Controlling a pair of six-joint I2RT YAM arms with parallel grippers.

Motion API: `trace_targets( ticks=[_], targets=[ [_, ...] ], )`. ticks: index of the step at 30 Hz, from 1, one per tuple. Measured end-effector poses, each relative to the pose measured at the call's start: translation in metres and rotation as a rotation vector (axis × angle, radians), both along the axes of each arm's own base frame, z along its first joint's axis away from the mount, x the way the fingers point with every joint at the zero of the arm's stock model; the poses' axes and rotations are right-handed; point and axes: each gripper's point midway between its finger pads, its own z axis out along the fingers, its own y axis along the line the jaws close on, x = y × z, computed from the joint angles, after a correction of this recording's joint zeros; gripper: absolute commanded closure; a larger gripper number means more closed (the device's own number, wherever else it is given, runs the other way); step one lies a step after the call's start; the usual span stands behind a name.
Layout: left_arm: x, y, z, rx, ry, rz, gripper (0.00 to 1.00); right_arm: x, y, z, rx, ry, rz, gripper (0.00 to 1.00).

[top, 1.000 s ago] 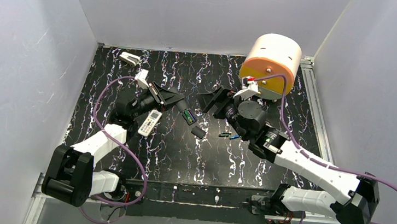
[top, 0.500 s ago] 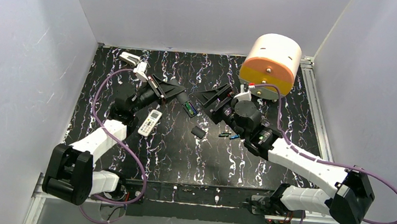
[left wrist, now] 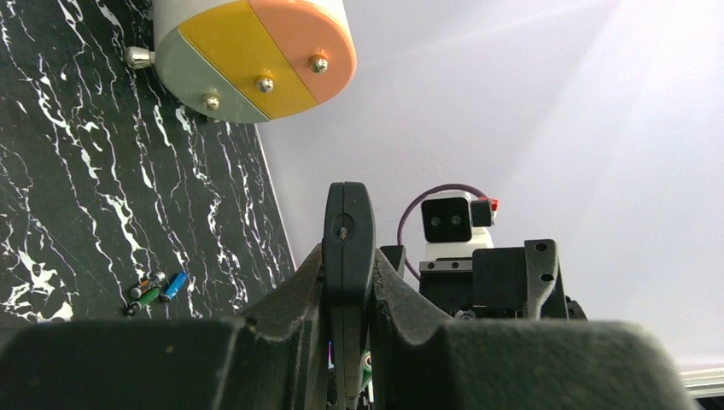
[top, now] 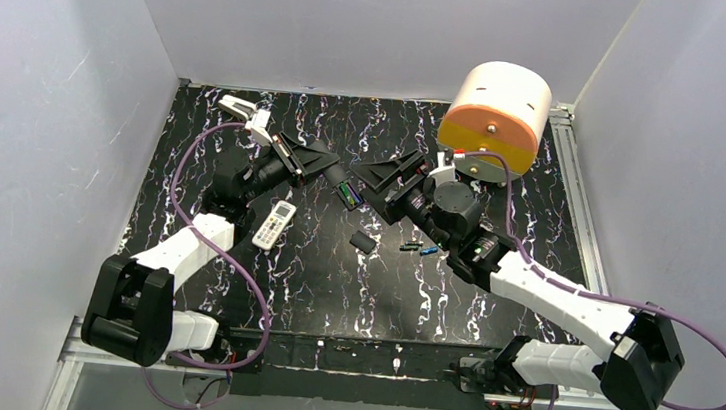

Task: Load the batteries into the remote control

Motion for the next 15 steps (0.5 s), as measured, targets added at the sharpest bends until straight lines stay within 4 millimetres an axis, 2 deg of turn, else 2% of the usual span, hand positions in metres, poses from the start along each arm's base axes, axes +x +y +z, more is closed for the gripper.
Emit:
trace_targets(
  ticks=[4, 10, 12, 15],
  targets=[
    [0.0, 0.0, 0.002, 0.0, -0.007, 0.0, 1.0, 0.004, -0.01, -0.002, -0.05, -0.028, -0.044, 0.01],
    [0.001, 0.0, 0.003, -0.001, -0.008, 0.002, 1.0, 0.007, -0.024, 0.008, -0.066, -0.071, -0.102, 0.01],
    [0.001, 0.0, 0.005, -0.003, -0.011, 0.003, 1.0, 0.008, -0.022, 0.003, -0.075, -0.061, -0.098, 0.01],
    [0.002, 0.0, 0.009, -0.007, -0.02, 0.003, 1.0, 0.009, -0.011, -0.016, -0.106, -0.026, -0.063, 0.01]
  ],
)
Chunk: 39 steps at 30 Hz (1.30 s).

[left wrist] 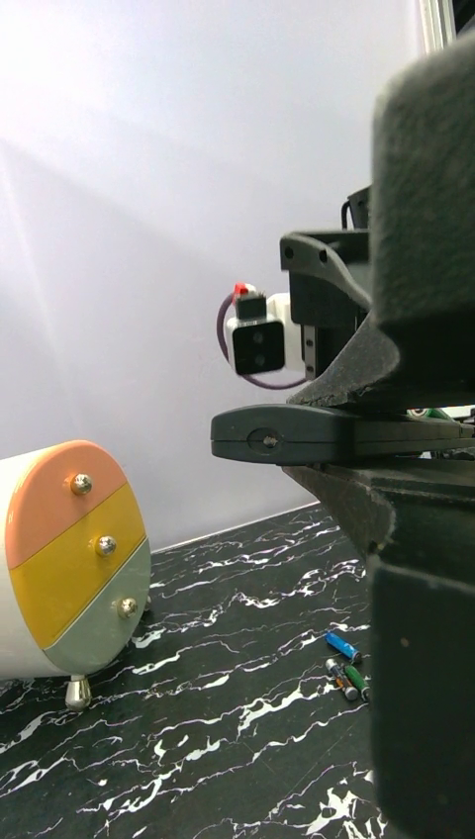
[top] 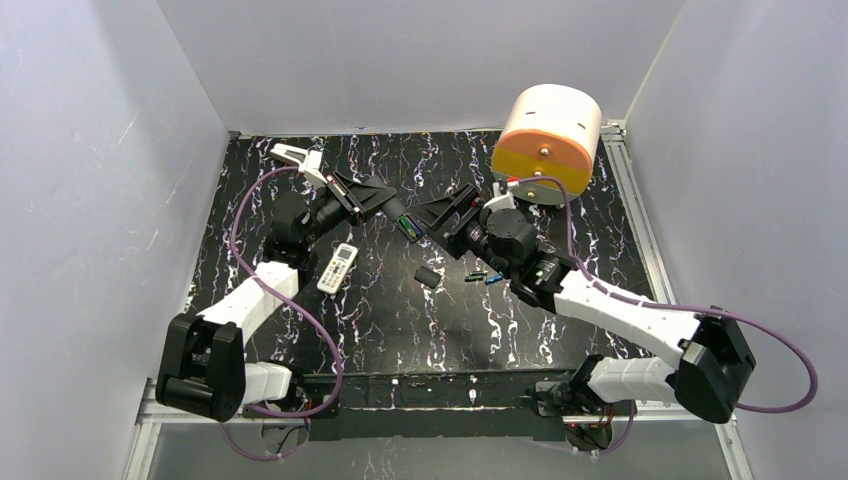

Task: Load the batteries into the remote control

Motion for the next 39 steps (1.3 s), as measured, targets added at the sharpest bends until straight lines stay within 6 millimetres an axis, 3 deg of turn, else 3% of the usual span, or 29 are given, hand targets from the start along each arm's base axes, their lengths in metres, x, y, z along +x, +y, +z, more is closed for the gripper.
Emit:
trace_targets(
  ticks=[5, 10, 20, 33, 39],
  targets=[
    [0.0, 0.0, 0.001, 0.0, -0.002, 0.0, 1.0, -0.002, 0.013, -0.016, 0.007, 0.044, 0.046, 0.01],
    [0.0, 0.0, 0.001, 0.0, -0.002, 0.0, 1.0, -0.006, 0.019, -0.008, 0.05, 0.036, 0.08, 0.02],
    [-0.002, -0.001, 0.0, 0.006, -0.009, -0.015, 1.0, -0.006, 0.031, -0.023, 0.054, 0.091, 0.113, 0.16],
    [-0.009, -0.004, 0.0, 0.02, -0.031, -0.055, 1.0, -0.004, 0.034, -0.017, 0.069, 0.099, 0.151, 0.3],
    [-0.009, -0.004, 0.0, 0.02, -0.031, -0.055, 1.0, -0.008, 0.038, -0.024, 0.054, 0.111, 0.191, 0.45]
  ],
)
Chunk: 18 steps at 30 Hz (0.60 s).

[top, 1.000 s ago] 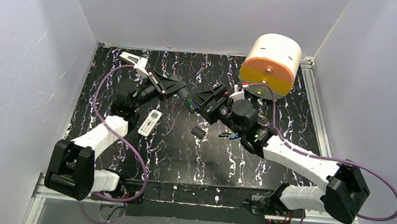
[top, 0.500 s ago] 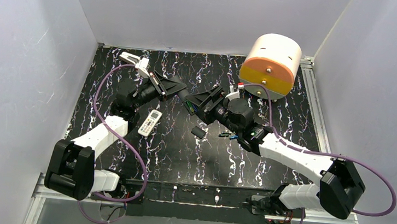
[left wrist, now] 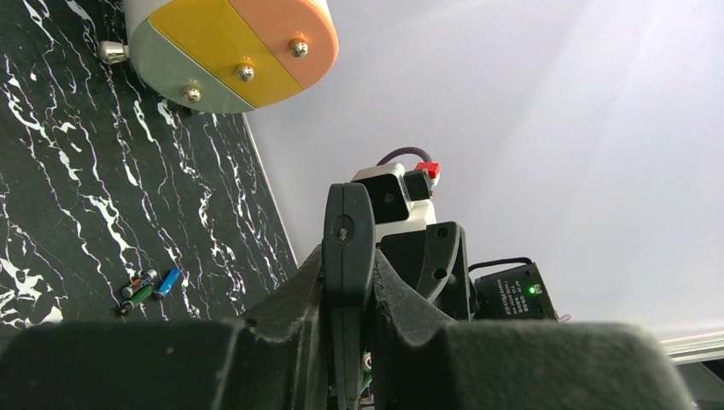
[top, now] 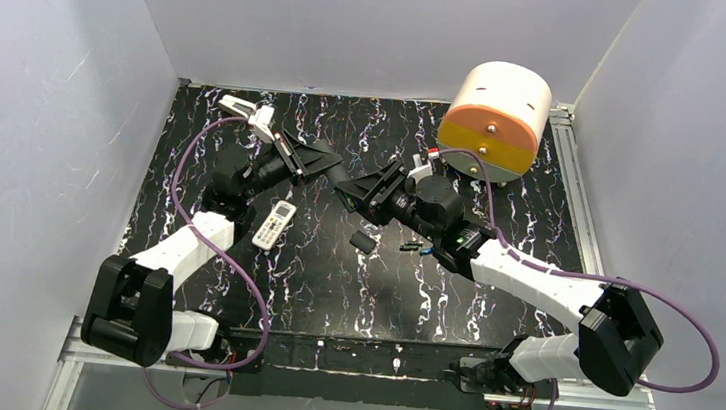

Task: Load the batteries into the remote control

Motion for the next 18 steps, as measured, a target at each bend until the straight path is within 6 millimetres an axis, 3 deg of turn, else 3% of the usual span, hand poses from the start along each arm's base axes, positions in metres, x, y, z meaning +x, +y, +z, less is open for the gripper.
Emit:
trace_targets(
  ticks=[8, 12, 13, 16, 18],
  targets=[
    [0.0, 0.001, 0.003, -0.013, 0.009, 0.001, 1.0, -0.005, 0.002, 0.002, 0.005, -0.011, 0.036, 0.64],
    [0.001, 0.002, 0.006, -0.038, 0.036, 0.006, 1.0, -0.004, 0.002, 0.007, 0.028, -0.036, 0.044, 0.64],
    [0.001, 0.002, 0.007, -0.042, 0.038, 0.005, 1.0, -0.004, 0.002, 0.008, 0.032, -0.04, 0.044, 0.58],
    [0.001, 0.002, 0.008, -0.045, 0.039, 0.002, 1.0, -0.005, 0.002, 0.009, 0.035, -0.051, 0.047, 0.24],
    [0.0, 0.001, 0.008, -0.044, 0.038, -0.004, 1.0, -0.006, 0.002, 0.007, 0.028, -0.063, 0.053, 0.14]
  ],
)
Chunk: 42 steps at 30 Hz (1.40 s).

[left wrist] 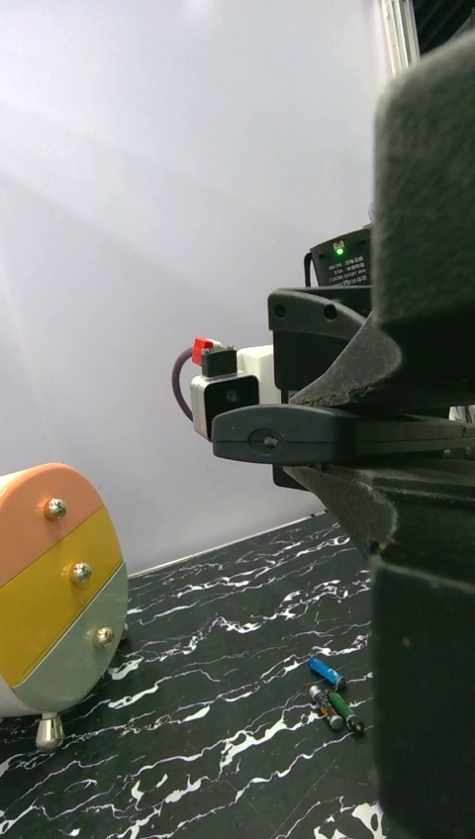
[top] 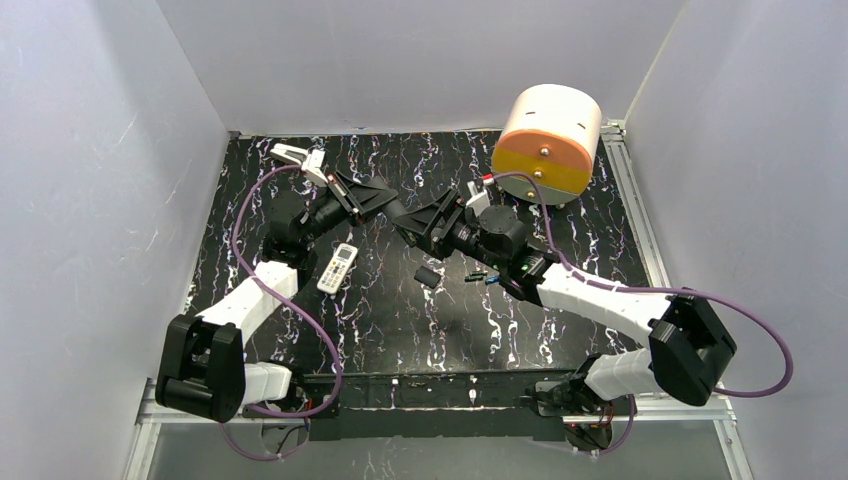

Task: Load the batteries into the remote control

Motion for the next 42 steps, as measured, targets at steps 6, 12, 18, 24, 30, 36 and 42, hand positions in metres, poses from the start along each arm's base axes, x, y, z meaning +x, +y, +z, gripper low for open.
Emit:
trace_targets(
  ticks=[6, 12, 18, 24, 30, 36, 42],
  targets=[
    [0.0, 0.0, -0.001, 0.014, -0.016, -0.002, 1.0, -0.004, -0.011, 0.005, -0.017, -0.1, 0.015, 0.15],
    [0.0, 0.016, -0.013, 0.093, -0.038, 0.055, 1.0, 0.007, -0.057, 0.019, -0.138, -0.27, -0.046, 0.15],
    [-0.005, 0.05, -0.032, 0.227, -0.02, 0.216, 1.0, 0.029, -0.086, -0.001, -0.512, -0.407, -0.034, 0.07],
    [-0.011, 0.082, -0.057, 0.371, 0.068, 0.38, 1.0, 0.028, -0.08, -0.098, -0.898, -0.443, 0.266, 0.06],
    [-0.021, 0.115, -0.098, 0.537, 0.217, 0.507, 1.0, -0.006, -0.068, -0.193, -1.154, -0.428, 0.602, 0.17],
    [-0.026, 0.131, -0.116, 0.618, 0.276, 0.545, 1.0, 0.005, -0.057, -0.217, -1.246, -0.467, 0.713, 0.26],
    [-0.025, 0.136, -0.118, 0.626, 0.284, 0.555, 1.0, 0.017, -0.048, -0.229, -1.281, -0.486, 0.761, 0.33]
  ],
)
